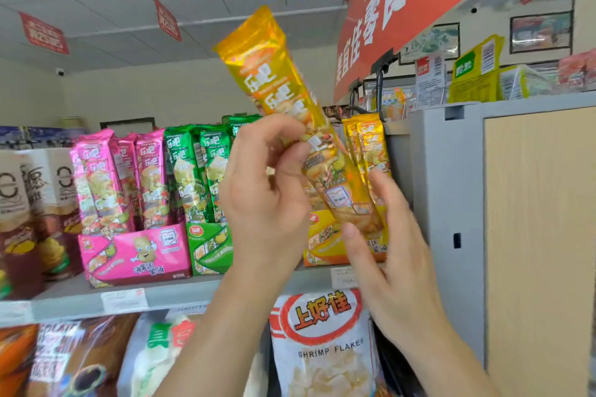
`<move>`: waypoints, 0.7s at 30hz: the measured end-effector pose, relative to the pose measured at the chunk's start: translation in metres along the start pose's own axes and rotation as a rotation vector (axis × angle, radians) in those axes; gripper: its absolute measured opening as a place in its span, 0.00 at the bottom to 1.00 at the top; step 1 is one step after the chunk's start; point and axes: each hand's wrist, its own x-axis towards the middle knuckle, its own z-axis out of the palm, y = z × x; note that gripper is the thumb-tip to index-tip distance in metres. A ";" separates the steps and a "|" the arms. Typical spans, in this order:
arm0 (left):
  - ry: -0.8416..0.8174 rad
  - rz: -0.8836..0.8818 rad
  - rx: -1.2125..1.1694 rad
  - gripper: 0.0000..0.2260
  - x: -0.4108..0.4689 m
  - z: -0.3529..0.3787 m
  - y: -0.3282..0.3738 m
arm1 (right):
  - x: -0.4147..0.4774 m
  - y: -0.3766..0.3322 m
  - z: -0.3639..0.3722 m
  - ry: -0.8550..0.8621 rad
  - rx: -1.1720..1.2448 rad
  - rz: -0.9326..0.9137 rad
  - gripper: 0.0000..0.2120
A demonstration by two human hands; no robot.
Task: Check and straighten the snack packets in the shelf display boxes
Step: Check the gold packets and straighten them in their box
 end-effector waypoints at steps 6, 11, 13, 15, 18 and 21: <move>0.048 -0.347 -0.282 0.12 -0.031 -0.019 0.002 | -0.016 -0.014 -0.019 -0.364 0.540 0.277 0.25; 0.016 -0.611 -0.430 0.06 -0.057 -0.021 0.006 | -0.044 -0.019 -0.015 -0.345 0.632 0.344 0.28; -0.008 -0.671 -0.410 0.13 -0.065 -0.020 0.010 | -0.056 -0.022 -0.011 -0.245 0.564 0.321 0.24; 0.010 -0.688 -0.354 0.17 -0.070 -0.019 0.013 | -0.064 -0.025 -0.009 -0.181 0.458 0.297 0.25; 0.068 -0.723 -0.368 0.13 -0.077 -0.018 0.017 | -0.071 -0.028 -0.011 -0.168 0.370 0.303 0.28; 0.112 -0.847 -0.489 0.12 -0.082 -0.018 0.020 | -0.071 -0.033 -0.018 -0.222 0.502 0.348 0.28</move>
